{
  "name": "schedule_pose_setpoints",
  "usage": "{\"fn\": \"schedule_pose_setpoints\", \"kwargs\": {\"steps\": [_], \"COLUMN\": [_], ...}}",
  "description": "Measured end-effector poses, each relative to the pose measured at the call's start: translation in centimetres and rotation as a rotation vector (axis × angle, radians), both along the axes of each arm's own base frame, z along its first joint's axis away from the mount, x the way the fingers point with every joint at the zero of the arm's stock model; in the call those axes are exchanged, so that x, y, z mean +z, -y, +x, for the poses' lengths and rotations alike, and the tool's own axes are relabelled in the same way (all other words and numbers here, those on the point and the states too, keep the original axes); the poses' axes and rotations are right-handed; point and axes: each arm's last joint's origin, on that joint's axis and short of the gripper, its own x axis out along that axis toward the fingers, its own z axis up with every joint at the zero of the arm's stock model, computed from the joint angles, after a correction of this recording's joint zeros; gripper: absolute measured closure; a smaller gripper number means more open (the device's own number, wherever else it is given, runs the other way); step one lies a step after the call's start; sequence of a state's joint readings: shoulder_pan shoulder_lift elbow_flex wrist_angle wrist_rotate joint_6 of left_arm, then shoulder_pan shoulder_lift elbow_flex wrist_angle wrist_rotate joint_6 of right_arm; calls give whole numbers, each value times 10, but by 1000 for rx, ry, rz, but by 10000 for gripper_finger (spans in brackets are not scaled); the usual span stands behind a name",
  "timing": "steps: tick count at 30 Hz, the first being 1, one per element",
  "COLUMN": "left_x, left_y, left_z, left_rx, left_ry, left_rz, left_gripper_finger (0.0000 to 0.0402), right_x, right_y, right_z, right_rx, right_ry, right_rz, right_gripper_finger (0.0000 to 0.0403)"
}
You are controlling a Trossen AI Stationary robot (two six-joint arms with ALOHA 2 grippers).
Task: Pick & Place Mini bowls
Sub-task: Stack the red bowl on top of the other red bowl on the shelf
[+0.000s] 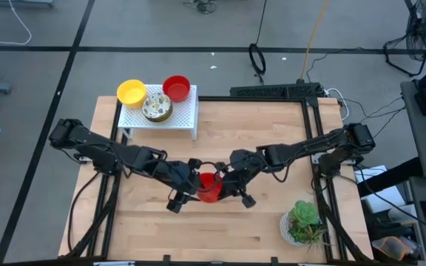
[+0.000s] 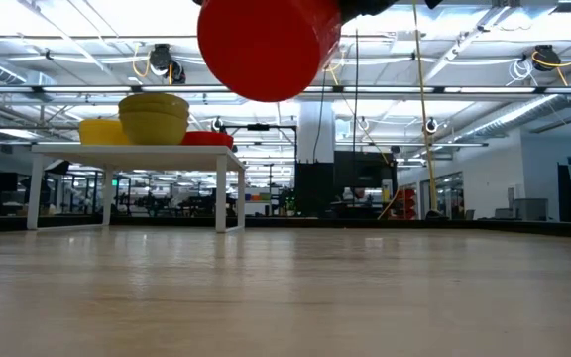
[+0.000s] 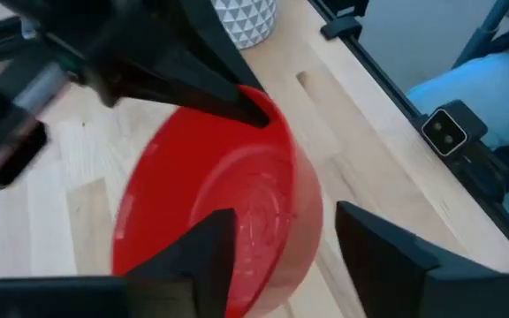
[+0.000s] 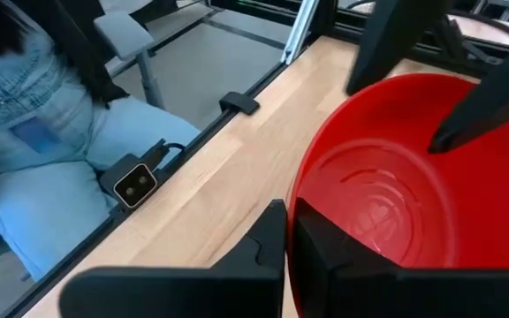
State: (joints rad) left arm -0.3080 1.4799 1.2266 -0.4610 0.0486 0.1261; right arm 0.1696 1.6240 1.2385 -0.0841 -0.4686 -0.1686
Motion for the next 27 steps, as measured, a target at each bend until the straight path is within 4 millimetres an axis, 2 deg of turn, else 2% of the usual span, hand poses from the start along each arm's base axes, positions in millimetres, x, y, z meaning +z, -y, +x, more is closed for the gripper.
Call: {"fn": "schedule_pose_setpoints", "kwargs": {"steps": [3,8,9,15,18,21,24,27], "left_x": [0,0,0,-1,-1,-1,-2,-2], "left_y": [0,0,0,-2,-3,-7,-12,-22], "left_z": [0,-1,-1,0,0,1,1,4], "left_rx": [0,-30,-38,-30,-23,4,38,103], "left_ry": [0,-10,-15,-24,-25,-27,-44,-28], "left_rz": [0,-11,-24,-45,-37,-44,-32,1], "left_gripper_finger": [258,375,385,382,394,392,385,390], "right_x": [0,0,0,0,9,23,38,60], "right_y": [0,0,0,1,3,10,19,25], "right_z": [0,0,0,0,-8,-22,-47,-73], "right_rx": [-3,-3,-6,-28,-46,-121,-211,-286], "right_ry": [-5,-7,-2,-25,-31,-49,-103,-90], "right_rz": [5,5,5,18,23,-18,-77,-101], "right_gripper_finger": [403,400,396,343,303,265,236,219]}}
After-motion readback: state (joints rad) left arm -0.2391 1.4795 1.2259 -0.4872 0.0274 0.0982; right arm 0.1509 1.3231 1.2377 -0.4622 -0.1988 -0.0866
